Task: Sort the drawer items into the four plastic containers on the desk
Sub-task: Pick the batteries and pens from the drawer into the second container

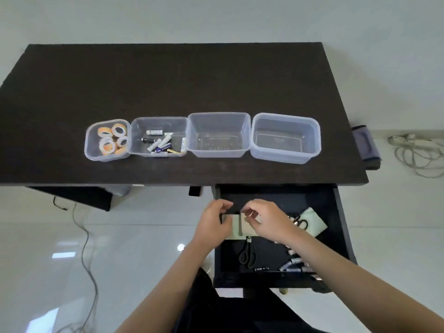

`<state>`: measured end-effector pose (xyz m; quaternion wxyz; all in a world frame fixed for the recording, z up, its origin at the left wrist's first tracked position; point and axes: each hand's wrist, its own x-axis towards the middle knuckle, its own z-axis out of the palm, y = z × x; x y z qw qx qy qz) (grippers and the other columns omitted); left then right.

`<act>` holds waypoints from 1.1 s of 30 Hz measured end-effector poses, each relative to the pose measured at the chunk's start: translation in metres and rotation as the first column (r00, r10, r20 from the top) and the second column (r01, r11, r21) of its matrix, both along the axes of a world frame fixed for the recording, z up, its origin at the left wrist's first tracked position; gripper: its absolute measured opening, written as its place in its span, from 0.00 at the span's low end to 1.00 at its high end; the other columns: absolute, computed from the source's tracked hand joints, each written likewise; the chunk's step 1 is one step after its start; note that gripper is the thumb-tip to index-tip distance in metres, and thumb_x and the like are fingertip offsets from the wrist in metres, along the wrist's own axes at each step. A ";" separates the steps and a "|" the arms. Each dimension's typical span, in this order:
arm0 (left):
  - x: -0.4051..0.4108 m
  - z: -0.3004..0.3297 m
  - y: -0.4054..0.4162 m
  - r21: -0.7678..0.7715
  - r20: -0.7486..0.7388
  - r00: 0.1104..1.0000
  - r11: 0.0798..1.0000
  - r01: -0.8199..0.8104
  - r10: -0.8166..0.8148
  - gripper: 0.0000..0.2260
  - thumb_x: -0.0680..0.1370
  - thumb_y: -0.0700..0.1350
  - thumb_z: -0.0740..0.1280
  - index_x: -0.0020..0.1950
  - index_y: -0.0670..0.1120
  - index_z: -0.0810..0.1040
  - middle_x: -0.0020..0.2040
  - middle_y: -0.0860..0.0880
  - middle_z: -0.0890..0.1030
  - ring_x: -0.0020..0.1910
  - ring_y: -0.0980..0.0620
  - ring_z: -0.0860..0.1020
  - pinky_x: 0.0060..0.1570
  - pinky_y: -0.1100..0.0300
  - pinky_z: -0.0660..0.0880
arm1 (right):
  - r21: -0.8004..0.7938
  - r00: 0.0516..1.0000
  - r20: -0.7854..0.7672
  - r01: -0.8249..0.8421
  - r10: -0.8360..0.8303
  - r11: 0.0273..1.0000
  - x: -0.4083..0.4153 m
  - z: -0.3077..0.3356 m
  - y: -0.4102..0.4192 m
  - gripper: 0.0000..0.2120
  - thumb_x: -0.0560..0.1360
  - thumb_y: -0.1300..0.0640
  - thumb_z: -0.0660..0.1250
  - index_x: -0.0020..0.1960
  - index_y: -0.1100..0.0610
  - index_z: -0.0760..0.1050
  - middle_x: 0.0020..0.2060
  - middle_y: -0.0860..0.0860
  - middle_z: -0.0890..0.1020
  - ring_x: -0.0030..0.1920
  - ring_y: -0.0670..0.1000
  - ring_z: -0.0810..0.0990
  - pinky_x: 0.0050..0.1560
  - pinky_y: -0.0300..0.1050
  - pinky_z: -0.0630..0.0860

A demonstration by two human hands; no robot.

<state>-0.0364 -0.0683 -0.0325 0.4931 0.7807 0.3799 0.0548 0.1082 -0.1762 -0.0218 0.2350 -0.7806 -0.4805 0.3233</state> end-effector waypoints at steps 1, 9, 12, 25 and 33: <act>0.004 -0.007 -0.017 -0.022 -0.015 1.000 1.000 0.009 -0.009 0.13 0.75 0.36 0.65 0.59 0.45 0.76 0.55 0.51 0.76 0.55 0.55 0.75 0.54 0.67 0.69 | -0.040 1.000 0.006 0.007 -0.006 0.999 0.006 -0.010 -0.020 0.08 0.74 0.57 0.67 0.53 0.52 0.78 0.47 0.46 0.80 0.46 0.46 0.79 0.48 0.44 0.77; 0.014 -0.062 -0.110 -0.156 -0.234 0.965 0.985 0.079 -0.115 0.12 0.75 0.40 0.67 0.59 0.45 0.76 0.56 0.50 0.78 0.55 0.54 0.76 0.54 0.66 0.72 | -0.411 1.000 -0.005 0.021 -0.025 0.912 0.040 -0.063 -0.136 0.11 0.74 0.59 0.65 0.56 0.55 0.76 0.49 0.51 0.81 0.47 0.50 0.78 0.47 0.44 0.76; 0.016 -0.076 -0.125 -0.190 -0.337 0.923 0.974 0.127 -0.186 0.13 0.75 0.42 0.68 0.59 0.46 0.76 0.57 0.49 0.78 0.57 0.51 0.77 0.58 0.61 0.73 | -0.519 1.000 0.016 0.026 -0.021 0.854 0.048 -0.077 -0.159 0.10 0.74 0.59 0.64 0.55 0.55 0.77 0.50 0.52 0.81 0.51 0.54 0.79 0.49 0.47 0.77; 0.068 -0.102 -0.141 -0.123 -0.403 0.855 0.945 0.302 -0.326 0.16 0.76 0.46 0.65 0.63 0.49 0.74 0.61 0.47 0.73 0.61 0.47 0.73 0.61 0.51 0.72 | -0.633 0.973 0.188 0.018 0.131 0.774 0.074 -0.100 -0.163 0.22 0.69 0.59 0.70 0.62 0.53 0.70 0.60 0.54 0.68 0.62 0.57 0.65 0.58 0.50 0.73; 0.058 -0.105 -0.134 0.199 -0.418 0.894 0.944 0.263 -0.161 0.12 0.72 0.38 0.62 0.54 0.46 0.76 0.58 0.49 0.73 0.60 0.47 0.70 0.53 0.55 0.71 | -0.593 0.990 0.090 -0.032 0.106 0.804 0.085 -0.104 -0.157 0.05 0.72 0.58 0.67 0.45 0.52 0.71 0.48 0.53 0.76 0.50 0.55 0.74 0.47 0.47 0.72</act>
